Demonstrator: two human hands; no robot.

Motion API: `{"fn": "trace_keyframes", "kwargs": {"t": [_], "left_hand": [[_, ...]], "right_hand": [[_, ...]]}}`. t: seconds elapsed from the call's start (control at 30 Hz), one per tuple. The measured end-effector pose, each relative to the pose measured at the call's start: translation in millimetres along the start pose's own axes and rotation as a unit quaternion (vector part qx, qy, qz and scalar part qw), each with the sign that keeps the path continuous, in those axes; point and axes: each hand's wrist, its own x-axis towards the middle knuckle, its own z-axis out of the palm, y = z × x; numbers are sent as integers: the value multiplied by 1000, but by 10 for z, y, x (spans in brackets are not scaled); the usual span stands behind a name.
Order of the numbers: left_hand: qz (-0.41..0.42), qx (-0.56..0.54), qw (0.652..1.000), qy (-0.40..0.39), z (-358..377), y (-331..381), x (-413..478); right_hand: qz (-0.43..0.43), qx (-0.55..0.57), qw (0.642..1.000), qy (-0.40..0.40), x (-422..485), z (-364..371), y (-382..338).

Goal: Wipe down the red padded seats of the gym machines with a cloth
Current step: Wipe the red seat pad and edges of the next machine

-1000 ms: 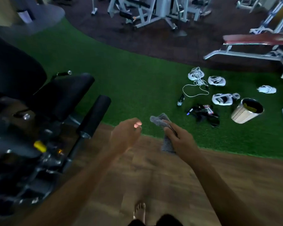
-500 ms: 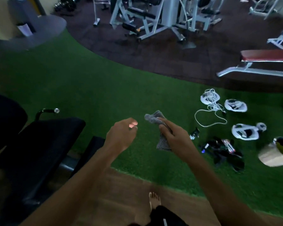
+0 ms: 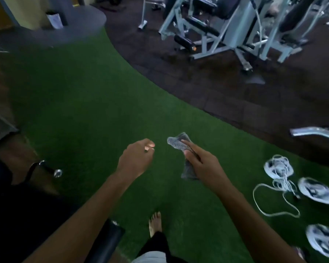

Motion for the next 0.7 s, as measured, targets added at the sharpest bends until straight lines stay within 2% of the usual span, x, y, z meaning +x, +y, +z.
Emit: {"fn": "trace_keyframes", "kwargs": {"t": [0.4,0.7], "left_hand": [[-89,13,993,73,-1174,-502,2975],[-202,10,968,152,-2250,-907,4926]], "right_hand": [[-70,-43,991,-107,3626,408,-665],[-142,-49,963,-224,6345,1028,-1401]]}}
